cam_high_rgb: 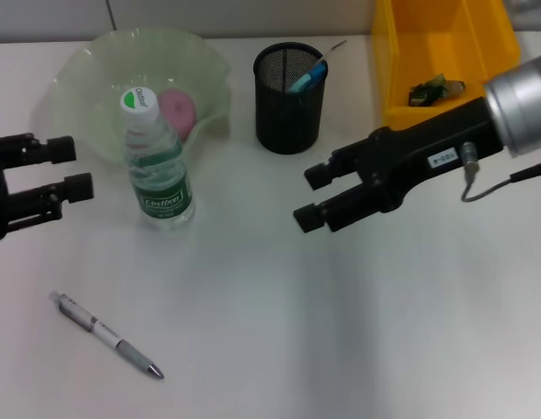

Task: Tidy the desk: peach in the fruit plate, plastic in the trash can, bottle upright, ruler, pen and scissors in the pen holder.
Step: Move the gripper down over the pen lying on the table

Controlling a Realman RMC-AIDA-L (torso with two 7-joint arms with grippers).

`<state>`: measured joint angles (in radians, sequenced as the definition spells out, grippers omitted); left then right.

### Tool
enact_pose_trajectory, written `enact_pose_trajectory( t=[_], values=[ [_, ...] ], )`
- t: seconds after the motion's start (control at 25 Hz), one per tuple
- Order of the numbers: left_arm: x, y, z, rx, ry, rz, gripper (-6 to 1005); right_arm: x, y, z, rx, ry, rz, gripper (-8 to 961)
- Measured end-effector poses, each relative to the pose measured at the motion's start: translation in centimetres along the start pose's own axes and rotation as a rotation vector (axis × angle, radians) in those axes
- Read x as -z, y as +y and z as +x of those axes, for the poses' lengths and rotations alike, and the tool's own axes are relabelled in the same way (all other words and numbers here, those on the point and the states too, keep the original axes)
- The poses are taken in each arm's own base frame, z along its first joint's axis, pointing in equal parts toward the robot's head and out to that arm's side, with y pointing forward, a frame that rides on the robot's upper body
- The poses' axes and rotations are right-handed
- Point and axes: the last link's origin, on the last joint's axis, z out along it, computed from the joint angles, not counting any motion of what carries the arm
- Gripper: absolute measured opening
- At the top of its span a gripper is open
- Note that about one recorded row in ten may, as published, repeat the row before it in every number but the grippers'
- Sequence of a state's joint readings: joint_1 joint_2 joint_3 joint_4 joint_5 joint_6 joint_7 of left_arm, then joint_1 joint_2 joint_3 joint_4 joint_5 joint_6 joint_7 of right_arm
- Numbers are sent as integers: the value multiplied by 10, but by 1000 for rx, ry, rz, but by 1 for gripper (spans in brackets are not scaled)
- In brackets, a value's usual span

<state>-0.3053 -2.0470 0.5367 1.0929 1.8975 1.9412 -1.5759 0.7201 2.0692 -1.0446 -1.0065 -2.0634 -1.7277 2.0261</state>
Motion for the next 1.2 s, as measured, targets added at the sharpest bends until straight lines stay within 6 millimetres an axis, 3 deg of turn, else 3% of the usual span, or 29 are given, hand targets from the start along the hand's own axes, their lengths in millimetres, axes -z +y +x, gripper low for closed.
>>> enact_pose_trajectory(
  t=[0.12,0.36,0.68,0.96,1.2],
  values=[
    [2,7,-19,-50,40,-36,575,-6,1,-5,4,20,-9,787],
    [-4,14,-47,-19,-120,-144,575,-12,2,-15,2,41,-22,786],
    [5,11,-50,-45,-120,-108,576,-38,4,-28,-19,132,-11,786],
    [1,10,-51,-43,-117,-92,575,-80,9,-58,-73,261,-10,786],
    [1,8,-50,-31,-89,-62,575,-98,10,-80,-137,294,15,786]
  ],
)
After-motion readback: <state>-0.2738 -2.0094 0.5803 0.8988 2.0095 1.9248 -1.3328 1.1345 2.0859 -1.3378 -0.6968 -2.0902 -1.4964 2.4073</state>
